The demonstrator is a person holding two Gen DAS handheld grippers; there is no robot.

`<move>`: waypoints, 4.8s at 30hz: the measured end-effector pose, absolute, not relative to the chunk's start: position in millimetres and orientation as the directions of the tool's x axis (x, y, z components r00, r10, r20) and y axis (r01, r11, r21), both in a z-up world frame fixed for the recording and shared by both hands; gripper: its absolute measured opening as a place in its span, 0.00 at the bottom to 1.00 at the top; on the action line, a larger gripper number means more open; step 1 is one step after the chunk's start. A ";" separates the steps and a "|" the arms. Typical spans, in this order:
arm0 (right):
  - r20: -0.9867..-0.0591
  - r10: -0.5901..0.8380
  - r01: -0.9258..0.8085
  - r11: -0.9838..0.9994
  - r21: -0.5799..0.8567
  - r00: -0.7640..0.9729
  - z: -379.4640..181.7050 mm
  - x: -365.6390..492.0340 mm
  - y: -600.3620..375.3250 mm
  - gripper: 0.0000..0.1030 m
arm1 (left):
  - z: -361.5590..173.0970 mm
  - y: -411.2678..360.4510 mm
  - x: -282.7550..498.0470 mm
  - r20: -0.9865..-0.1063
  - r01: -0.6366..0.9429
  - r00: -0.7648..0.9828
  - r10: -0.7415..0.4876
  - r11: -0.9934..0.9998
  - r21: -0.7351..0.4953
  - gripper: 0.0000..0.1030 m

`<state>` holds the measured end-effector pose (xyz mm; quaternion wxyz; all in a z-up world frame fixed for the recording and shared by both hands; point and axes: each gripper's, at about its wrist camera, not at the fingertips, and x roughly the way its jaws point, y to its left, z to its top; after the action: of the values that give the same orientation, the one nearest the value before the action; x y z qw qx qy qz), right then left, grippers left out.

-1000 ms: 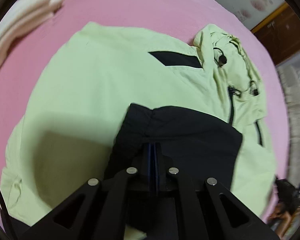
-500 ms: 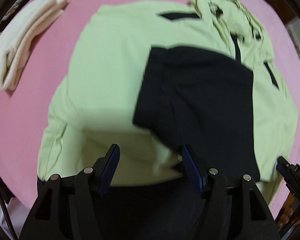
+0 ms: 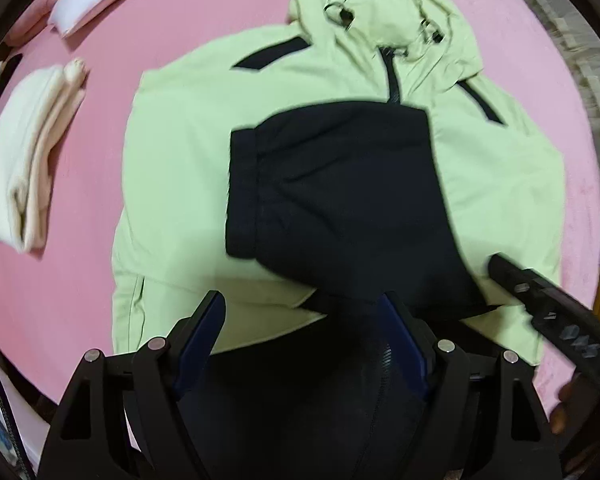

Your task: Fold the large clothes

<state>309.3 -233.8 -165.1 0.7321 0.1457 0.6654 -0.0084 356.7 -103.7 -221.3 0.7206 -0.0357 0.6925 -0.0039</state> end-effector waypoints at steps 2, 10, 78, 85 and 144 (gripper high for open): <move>-0.980 0.179 0.184 0.964 0.192 0.087 -169.0 320.8 -227.8 0.64 | -217.0 -106.2 376.7 -0.994 -0.031 0.027 -0.109 0.993 -0.110 0.76; -0.991 0.137 0.040 0.990 0.137 -0.005 -158.3 406.6 -231.5 0.64 | -197.2 -104.3 481.5 -0.999 0.262 -0.046 -0.007 0.965 -0.019 0.76; -0.792 0.546 -0.741 0.644 0.190 0.272 -117.5 431.9 -240.5 0.01 | -234.5 -8.9 575.0 -0.778 0.169 0.028 -0.628 0.770 -0.615 0.17; -0.848 0.447 -0.708 0.694 0.128 0.284 -149.8 400.1 -225.3 0.09 | -229.1 -27.6 570.7 -0.813 0.176 0.048 -0.581 0.806 -0.565 0.61; -0.821 0.436 -0.747 0.664 0.018 0.368 -149.6 250.6 -147.3 0.61 | -256.5 58.5 389.6 -0.831 -0.222 0.169 -0.530 0.801 -0.555 0.76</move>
<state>250.6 -147.3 -149.6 0.8066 -0.1827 0.4261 0.3667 389.6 58.5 -256.5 0.7048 -0.2958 0.6355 -0.1089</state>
